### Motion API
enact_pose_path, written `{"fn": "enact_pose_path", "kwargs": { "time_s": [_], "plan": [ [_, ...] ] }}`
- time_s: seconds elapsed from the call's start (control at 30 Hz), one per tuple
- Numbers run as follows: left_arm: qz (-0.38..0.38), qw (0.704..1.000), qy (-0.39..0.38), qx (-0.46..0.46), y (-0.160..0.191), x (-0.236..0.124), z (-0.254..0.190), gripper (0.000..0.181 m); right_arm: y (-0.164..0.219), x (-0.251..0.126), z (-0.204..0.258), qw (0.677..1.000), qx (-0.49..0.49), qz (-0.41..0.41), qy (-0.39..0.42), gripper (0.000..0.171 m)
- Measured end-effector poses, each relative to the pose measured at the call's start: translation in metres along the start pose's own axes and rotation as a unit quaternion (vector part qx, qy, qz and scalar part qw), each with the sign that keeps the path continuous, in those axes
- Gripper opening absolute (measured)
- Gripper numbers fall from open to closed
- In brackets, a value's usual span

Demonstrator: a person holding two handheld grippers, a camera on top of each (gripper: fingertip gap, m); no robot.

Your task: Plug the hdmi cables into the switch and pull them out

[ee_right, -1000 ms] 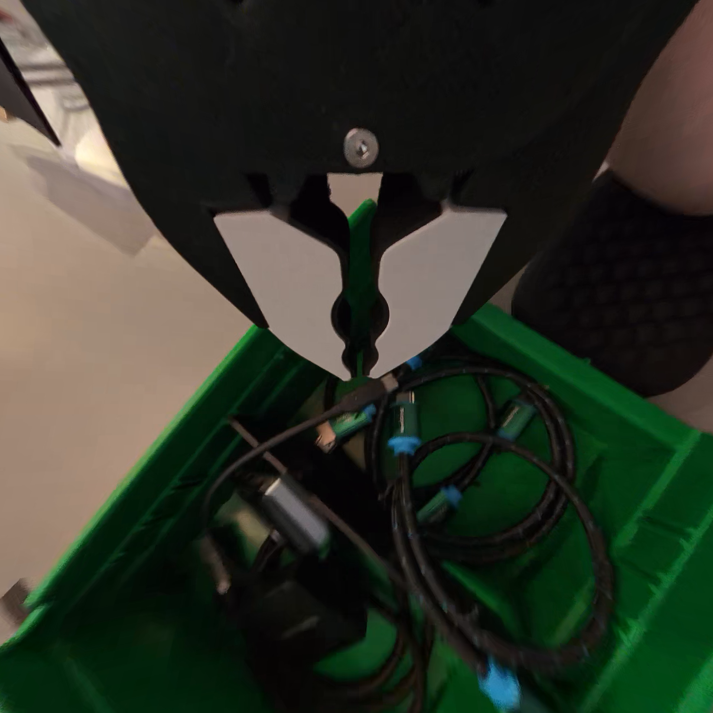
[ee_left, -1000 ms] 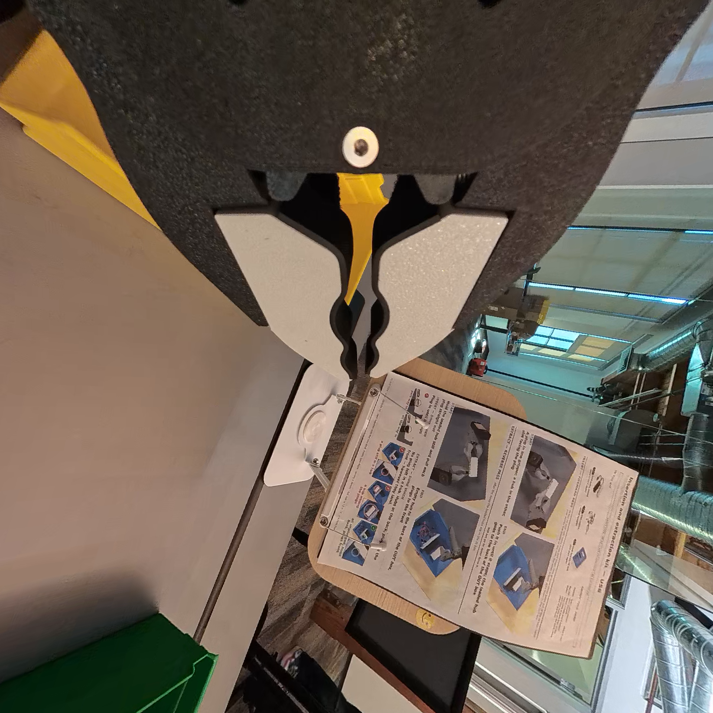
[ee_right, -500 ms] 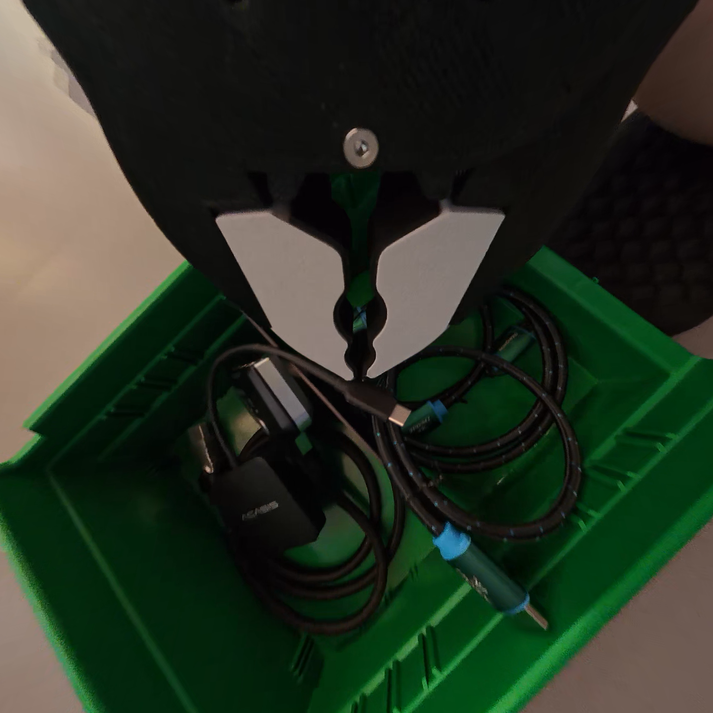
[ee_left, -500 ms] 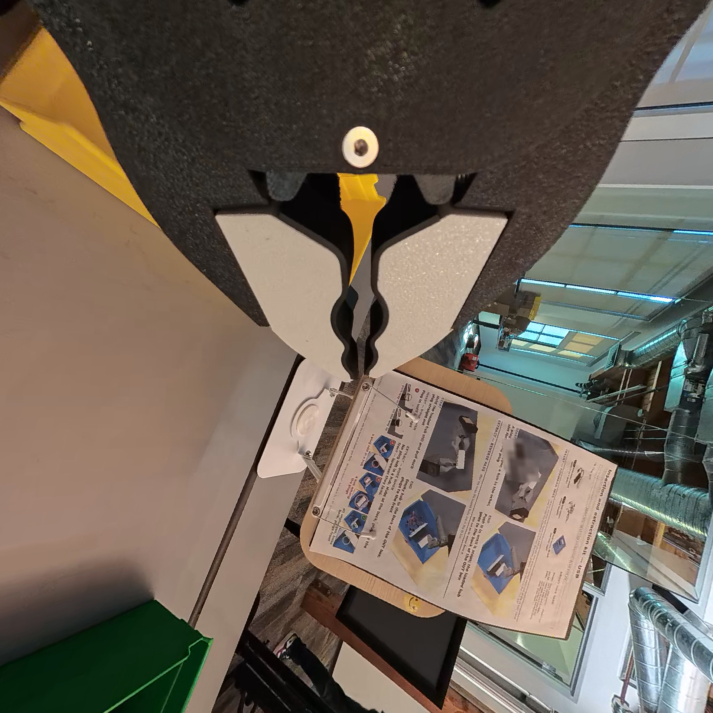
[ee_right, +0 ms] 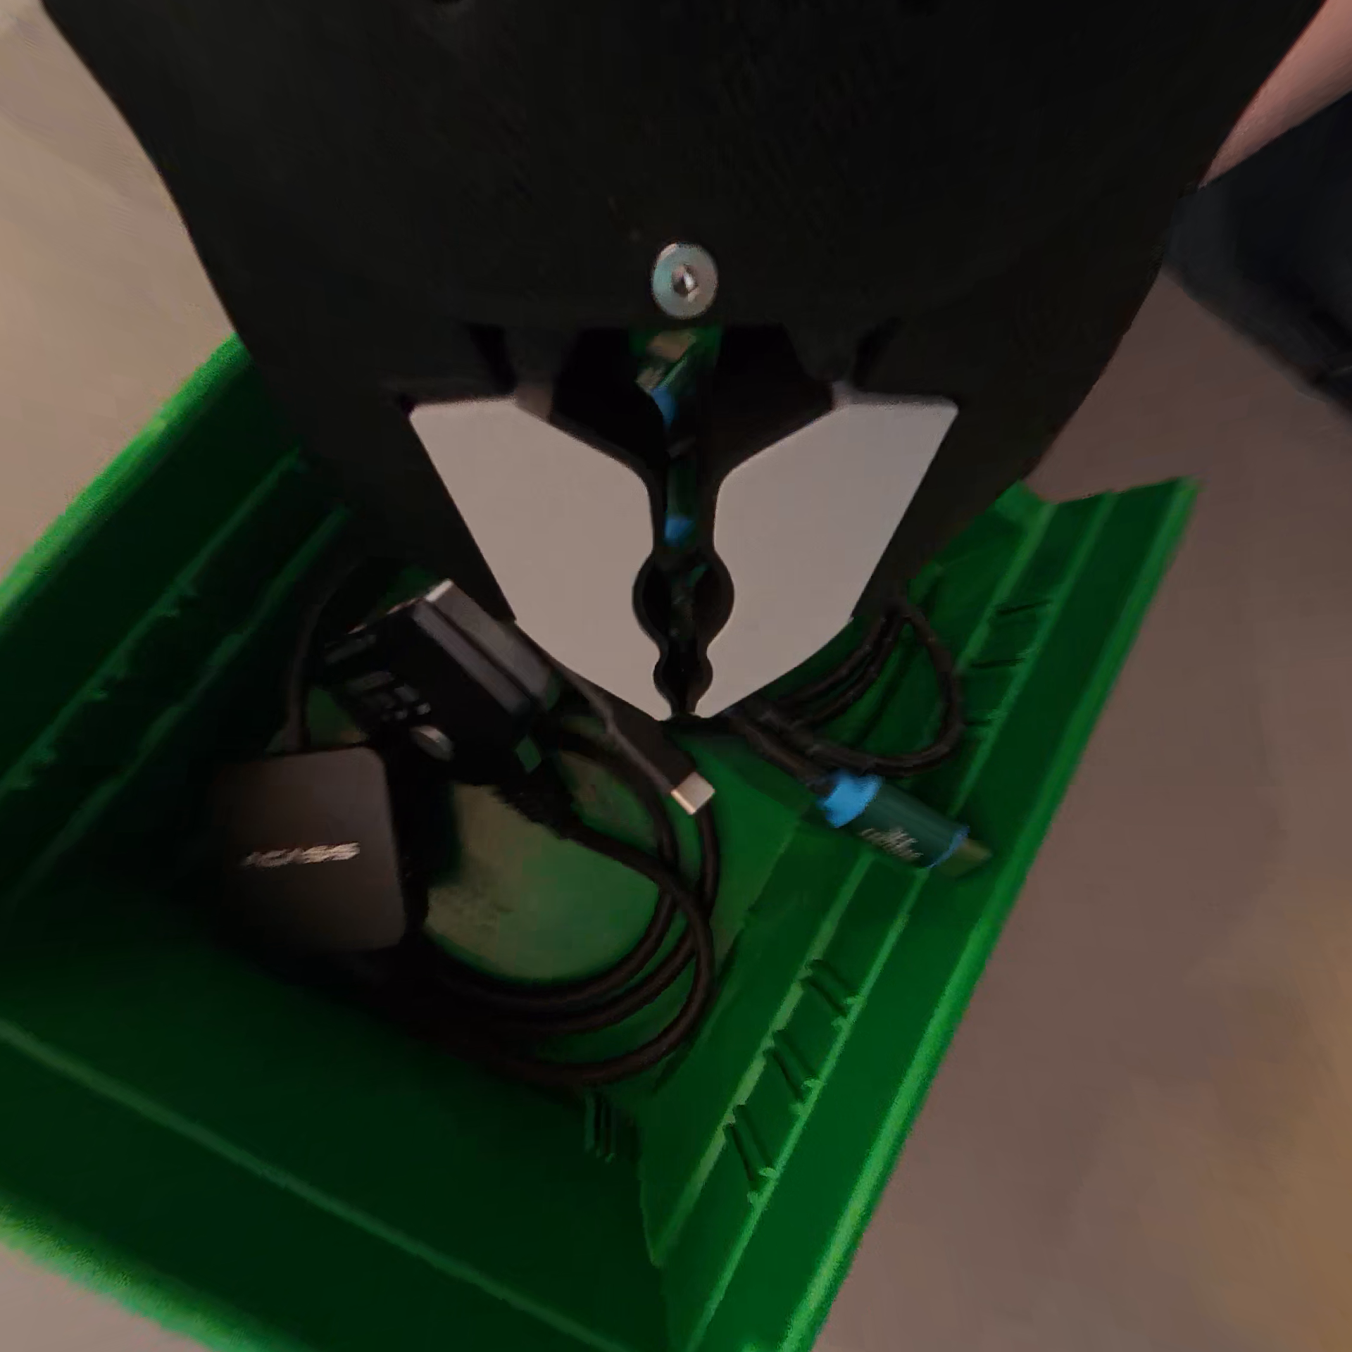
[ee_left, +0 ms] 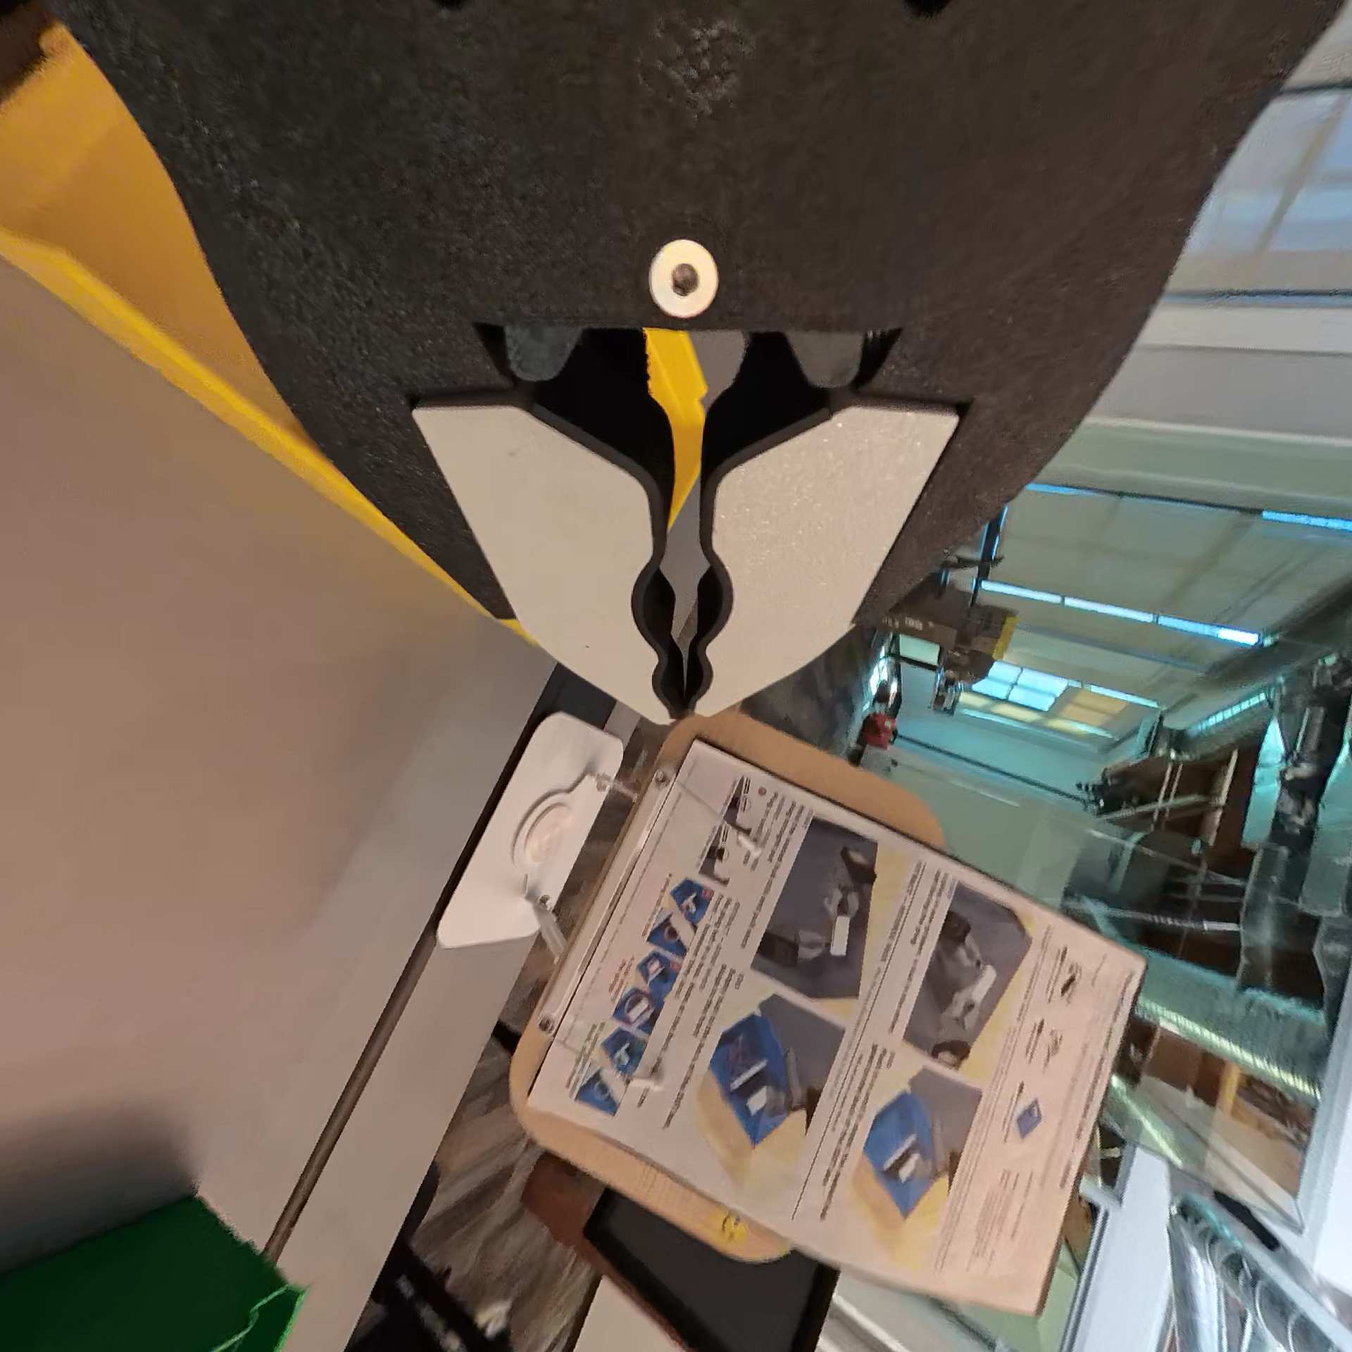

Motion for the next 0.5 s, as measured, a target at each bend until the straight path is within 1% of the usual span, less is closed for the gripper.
{"fn": "enact_pose_path", "kwargs": {
  "time_s": [0.07, 0.13, 0.2, 0.23, 0.3, 0.33, 0.4, 0.47, 0.5],
  "plan": [
    [0.024, 1.000, -0.005, -0.017, 0.012, -0.005, 0.008, 0.000, 0.008, -0.010, 0.004, 0.997, 0.020, 0.023, -0.069, 0.003],
    [0.049, 0.998, -0.005, -0.046, 0.024, -0.010, 0.016, 0.000, 0.017, -0.018, 0.006, 0.995, 0.020, 0.041, -0.088, 0.003],
    [0.089, 0.992, -0.001, -0.086, 0.041, -0.012, 0.023, 0.000, 0.025, -0.027, 0.005, 0.996, 0.009, 0.045, -0.079, 0.003],
    [0.123, 0.986, 0.011, -0.110, 0.052, -0.012, 0.025, 0.001, 0.028, -0.033, 0.005, 0.997, 0.008, 0.037, -0.068, 0.003],
    [0.214, 0.963, 0.028, -0.159, 0.082, -0.010, 0.028, 0.003, 0.032, -0.049, 0.003, 0.999, 0.008, -0.001, -0.035, 0.003],
    [0.263, 0.948, 0.030, -0.179, 0.099, -0.009, 0.030, 0.004, 0.034, -0.057, -0.001, 0.999, 0.020, -0.026, 0.000, 0.005],
    [0.336, 0.921, 0.022, -0.198, 0.130, -0.006, 0.032, 0.000, 0.039, -0.072, -0.012, 0.993, 0.066, -0.061, 0.076, 0.031],
    [0.362, 0.902, 0.021, -0.236, 0.155, -0.003, 0.033, 0.001, 0.046, -0.079, -0.021, 0.987, 0.089, -0.082, 0.106, 0.046],
    [0.373, 0.889, 0.031, -0.265, 0.165, -0.003, 0.032, 0.005, 0.049, -0.079, -0.025, 0.985, 0.094, -0.085, 0.118, 0.055]
  ]
}}
Point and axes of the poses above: each gripper's, where its closed fingertips meet, x out along the fingers, y out of its underside, z = x × y across the jaws, the point moved 10 cm from there along -x, back along the fingers, and after that the axes turned 4 degrees about x, right-handed, at the moved point
